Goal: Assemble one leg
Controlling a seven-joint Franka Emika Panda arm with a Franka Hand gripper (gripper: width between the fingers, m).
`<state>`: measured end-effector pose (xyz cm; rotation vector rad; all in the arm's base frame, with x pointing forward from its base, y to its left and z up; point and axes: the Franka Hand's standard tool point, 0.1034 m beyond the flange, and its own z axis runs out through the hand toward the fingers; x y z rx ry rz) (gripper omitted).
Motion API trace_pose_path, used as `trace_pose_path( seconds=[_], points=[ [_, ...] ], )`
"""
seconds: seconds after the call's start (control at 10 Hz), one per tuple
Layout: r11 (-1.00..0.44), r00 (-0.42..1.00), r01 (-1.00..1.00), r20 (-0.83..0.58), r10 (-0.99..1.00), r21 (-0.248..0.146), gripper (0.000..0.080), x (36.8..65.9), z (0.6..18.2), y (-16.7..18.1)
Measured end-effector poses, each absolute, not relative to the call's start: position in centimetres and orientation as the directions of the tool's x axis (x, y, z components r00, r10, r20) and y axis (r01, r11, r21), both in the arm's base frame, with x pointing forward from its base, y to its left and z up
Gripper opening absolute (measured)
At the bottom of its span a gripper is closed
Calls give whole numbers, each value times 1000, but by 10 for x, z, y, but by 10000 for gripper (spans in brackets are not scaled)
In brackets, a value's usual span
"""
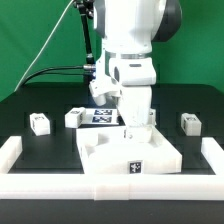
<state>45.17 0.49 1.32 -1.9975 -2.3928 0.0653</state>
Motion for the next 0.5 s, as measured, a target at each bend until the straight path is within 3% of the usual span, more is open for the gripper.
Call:
trace_pose_path(
  seconds=[0.2, 0.3, 0.4, 0.5],
  points=[
    [176, -176, 983, -8, 984, -49, 650, 454, 11, 5],
    [175, -175, 983, -8, 984, -49, 538, 454, 11, 5],
    [174, -175, 983, -8, 985, -49, 538, 454, 11, 5],
    [174, -175, 983, -8, 985, -49, 337, 454, 11, 5]
  ],
)
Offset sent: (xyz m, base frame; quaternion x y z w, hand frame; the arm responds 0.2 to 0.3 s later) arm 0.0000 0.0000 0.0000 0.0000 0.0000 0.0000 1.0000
